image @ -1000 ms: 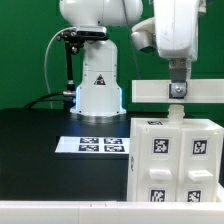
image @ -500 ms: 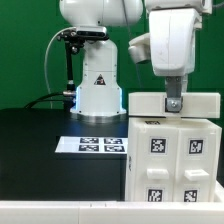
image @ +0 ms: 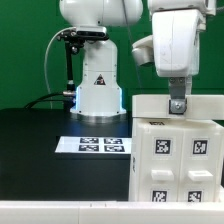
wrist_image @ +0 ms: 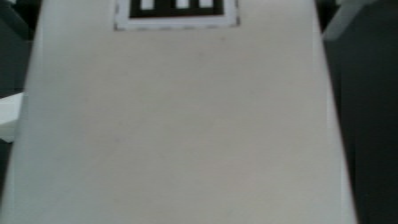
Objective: Assemble cabinet
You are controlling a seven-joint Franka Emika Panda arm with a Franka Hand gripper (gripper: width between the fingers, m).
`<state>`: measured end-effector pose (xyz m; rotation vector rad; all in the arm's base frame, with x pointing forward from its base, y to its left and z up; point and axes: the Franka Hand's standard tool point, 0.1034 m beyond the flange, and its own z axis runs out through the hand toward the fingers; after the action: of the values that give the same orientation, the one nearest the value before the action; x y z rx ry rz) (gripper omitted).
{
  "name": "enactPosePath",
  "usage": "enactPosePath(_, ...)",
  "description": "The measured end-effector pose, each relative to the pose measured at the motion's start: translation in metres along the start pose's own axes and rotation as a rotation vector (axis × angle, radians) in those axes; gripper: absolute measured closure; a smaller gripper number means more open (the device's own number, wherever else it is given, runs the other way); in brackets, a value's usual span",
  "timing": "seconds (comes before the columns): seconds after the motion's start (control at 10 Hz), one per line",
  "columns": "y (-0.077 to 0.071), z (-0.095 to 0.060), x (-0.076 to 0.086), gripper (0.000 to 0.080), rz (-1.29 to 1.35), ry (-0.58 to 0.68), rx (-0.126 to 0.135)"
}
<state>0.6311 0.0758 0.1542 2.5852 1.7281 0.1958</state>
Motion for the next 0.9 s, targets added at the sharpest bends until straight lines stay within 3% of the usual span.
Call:
enactPosePath(0.5, 0.0, 0.0, 0.0, 0.0255, 0.039, 0.0, 0.0)
enactPosePath(0.7, 0.001, 0.0016, 0.0046, 0.0255, 0.301, 0.024, -0.033)
enactPosePath(0.9, 0.0019, 0.0022, 0.0052, 0.0255, 0.562, 0.043, -0.032)
